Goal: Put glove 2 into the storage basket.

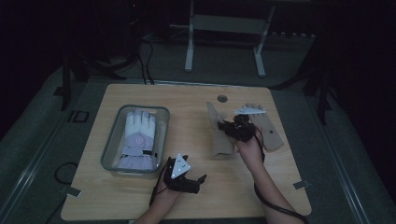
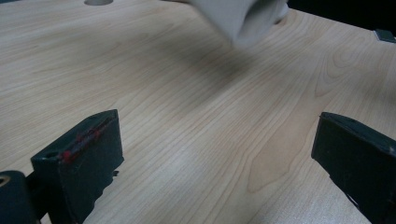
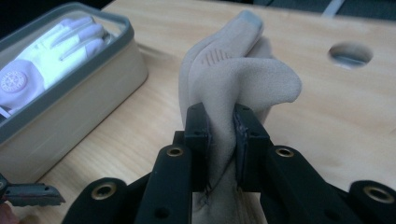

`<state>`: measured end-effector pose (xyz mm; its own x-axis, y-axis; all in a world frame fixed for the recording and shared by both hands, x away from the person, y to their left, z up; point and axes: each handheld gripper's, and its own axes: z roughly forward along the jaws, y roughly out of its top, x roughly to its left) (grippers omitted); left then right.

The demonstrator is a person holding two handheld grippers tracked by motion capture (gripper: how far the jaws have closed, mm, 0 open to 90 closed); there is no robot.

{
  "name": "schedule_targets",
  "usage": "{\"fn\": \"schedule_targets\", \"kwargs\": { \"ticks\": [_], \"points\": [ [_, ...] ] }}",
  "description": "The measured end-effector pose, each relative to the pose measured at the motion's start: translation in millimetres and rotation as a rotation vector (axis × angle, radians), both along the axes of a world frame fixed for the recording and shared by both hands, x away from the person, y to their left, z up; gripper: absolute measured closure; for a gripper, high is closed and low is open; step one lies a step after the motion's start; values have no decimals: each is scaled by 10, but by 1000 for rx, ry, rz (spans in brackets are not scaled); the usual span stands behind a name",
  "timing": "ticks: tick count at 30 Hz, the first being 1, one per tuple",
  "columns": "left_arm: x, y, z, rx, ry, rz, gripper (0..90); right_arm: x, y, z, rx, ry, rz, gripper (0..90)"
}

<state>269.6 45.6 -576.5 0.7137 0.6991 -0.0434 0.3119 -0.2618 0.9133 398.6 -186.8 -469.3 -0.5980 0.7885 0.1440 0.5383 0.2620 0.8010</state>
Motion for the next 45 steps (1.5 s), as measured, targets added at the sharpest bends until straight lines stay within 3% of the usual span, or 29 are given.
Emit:
{"fn": "schedule_targets", "kwargs": {
  "ticks": [2, 11, 14, 16, 18, 24, 31, 33, 37, 45],
  "points": [
    [-5, -3, -1, -1, -4, -1, 21, -9, 66, -106, -25, 2, -17, 779],
    [-12, -5, -1, 4, -6, 0, 21, 98, 303, -647, -87, 113, -26, 751],
    [-9, -4, -1, 3, -6, -2, 21, 115, 331, -763, -110, 134, -22, 677],
    [-10, -3, -1, 2, -6, -1, 21, 117, 336, -817, -131, 132, -5, 592],
    [-11, -3, -1, 3, -6, -1, 21, 114, 337, -856, -158, 123, 19, 567],
    [-11, -6, -1, 6, -7, 1, 21, 74, 365, -846, -200, 103, 65, 451],
    [-13, -5, -2, 1, -10, 2, 21, 36, 283, -652, -148, 76, 90, 418],
    [-13, -5, -2, 1, -11, 1, 20, 28, 199, -560, -135, 39, 99, 412],
    [-7, 2, -1, -3, -4, 1, 21, 65, -18, -410, -151, -4, 64, 419],
    [6, 7, -2, -12, 21, 2, 21, 214, -524, -277, -153, -19, -10, 400]
  ]
}}
